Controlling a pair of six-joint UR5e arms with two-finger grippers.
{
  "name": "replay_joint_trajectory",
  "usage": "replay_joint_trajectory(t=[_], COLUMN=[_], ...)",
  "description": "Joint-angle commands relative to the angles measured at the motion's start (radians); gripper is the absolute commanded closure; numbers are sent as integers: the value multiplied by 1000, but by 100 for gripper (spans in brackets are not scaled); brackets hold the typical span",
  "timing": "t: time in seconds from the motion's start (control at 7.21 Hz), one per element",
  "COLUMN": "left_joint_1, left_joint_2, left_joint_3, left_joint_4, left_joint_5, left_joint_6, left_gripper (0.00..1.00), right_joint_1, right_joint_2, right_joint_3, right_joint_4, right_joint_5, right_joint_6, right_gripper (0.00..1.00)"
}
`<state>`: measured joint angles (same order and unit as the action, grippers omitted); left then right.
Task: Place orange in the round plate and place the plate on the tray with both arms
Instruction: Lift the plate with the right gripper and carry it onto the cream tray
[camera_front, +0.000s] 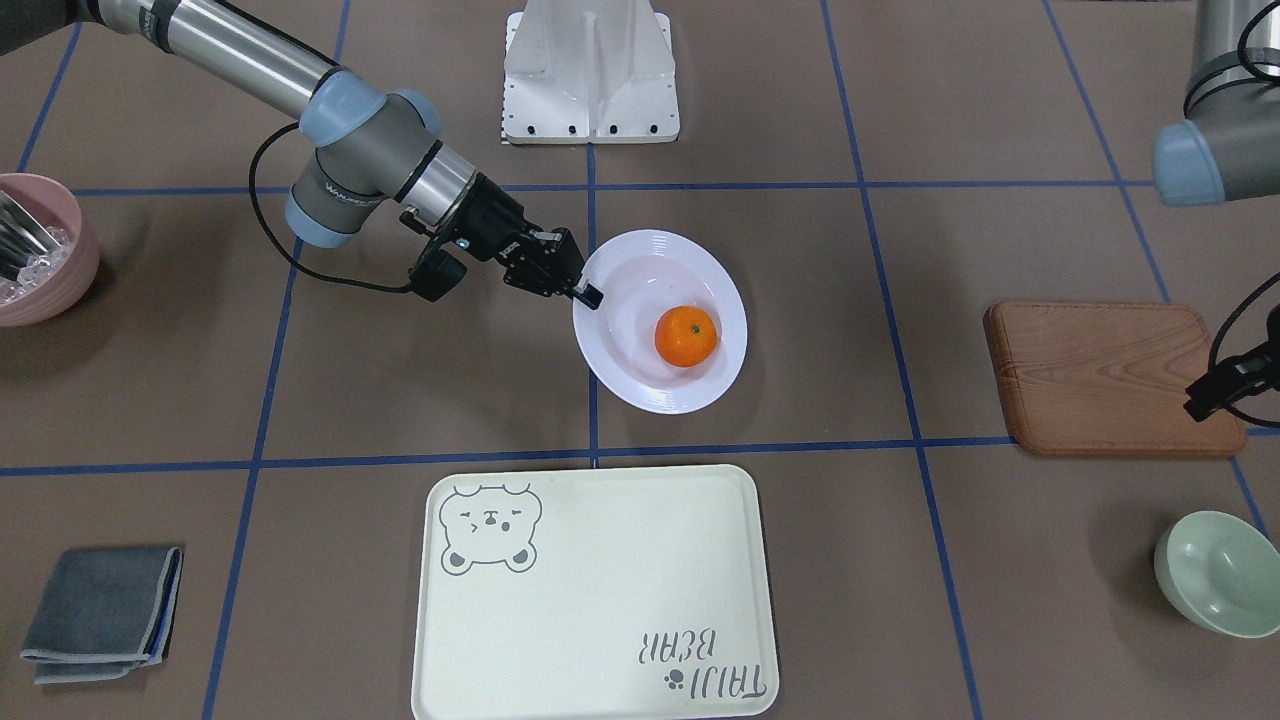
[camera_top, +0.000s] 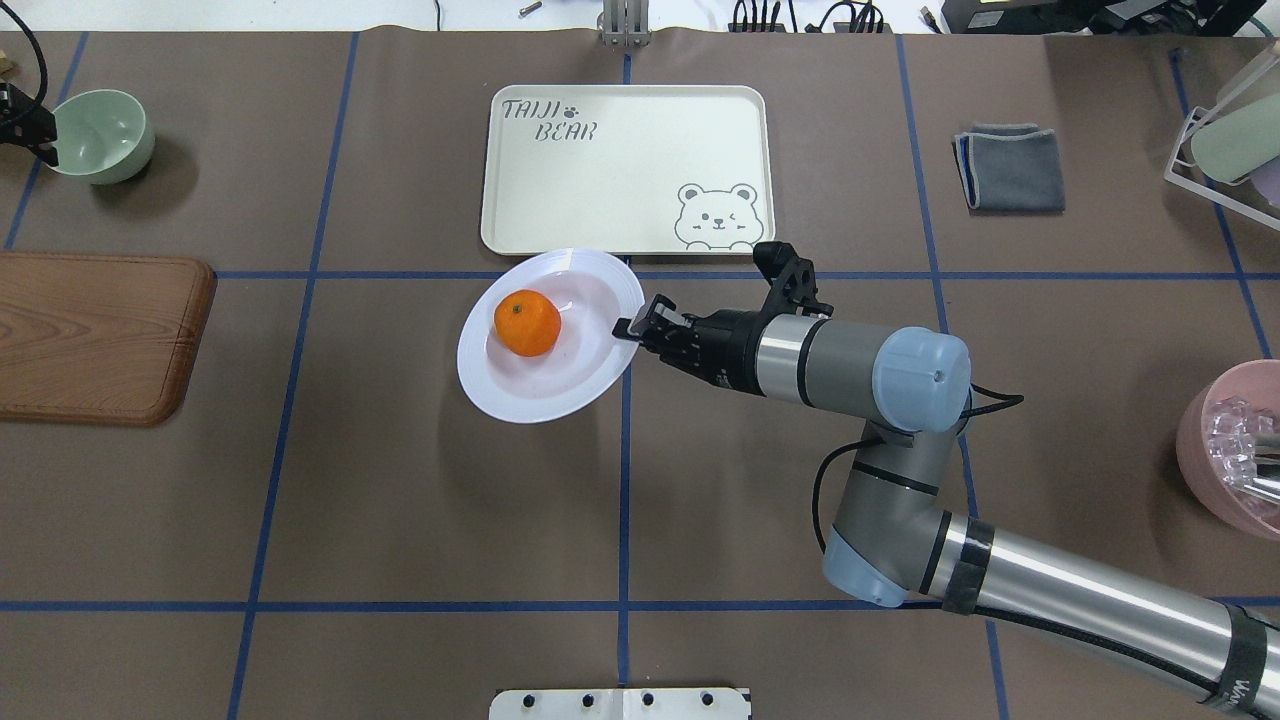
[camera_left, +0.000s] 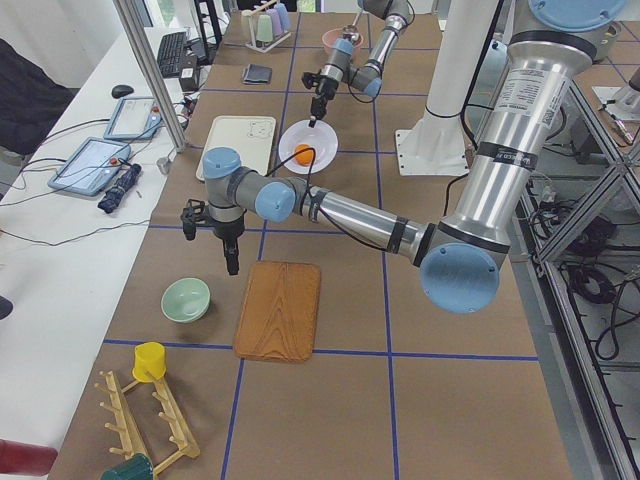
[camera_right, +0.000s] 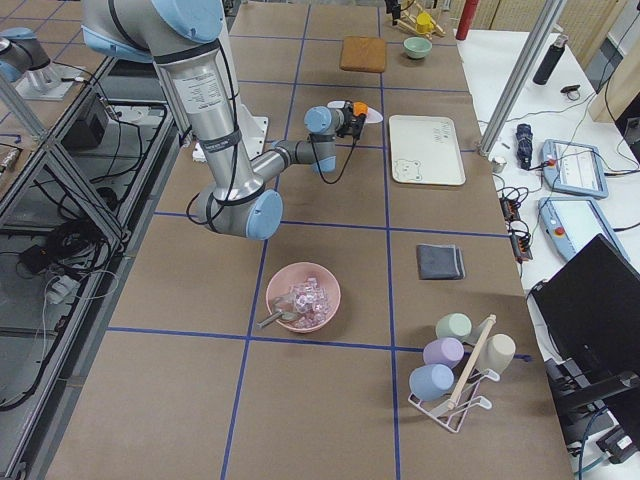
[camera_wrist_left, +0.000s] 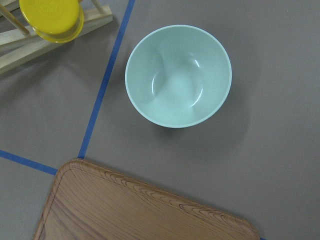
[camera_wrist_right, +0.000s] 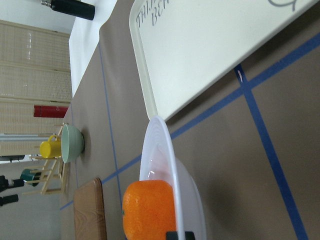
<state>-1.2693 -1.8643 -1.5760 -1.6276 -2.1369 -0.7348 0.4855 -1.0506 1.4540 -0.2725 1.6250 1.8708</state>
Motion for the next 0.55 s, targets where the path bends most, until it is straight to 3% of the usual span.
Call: replay_joint_trajectory(t=[0.0, 0.28, 0.42], left_joint_1=[1, 1, 1], left_joint_2=[-3, -4, -7], left_joint_3=[1, -1, 1], left_joint_4=[0, 0, 0], left_joint_5=[0, 0, 0], left_joint_6=[0, 0, 0], left_gripper=[1, 1, 1], right_joint_1=[31, 48, 59], right_joint_2=[29, 55, 90], right_joint_3=[-6, -39, -102], right_joint_4=[24, 26, 26], right_joint_5=[-159, -258, -296], right_joint_6=[72, 158, 165], right_gripper=[100, 100, 100])
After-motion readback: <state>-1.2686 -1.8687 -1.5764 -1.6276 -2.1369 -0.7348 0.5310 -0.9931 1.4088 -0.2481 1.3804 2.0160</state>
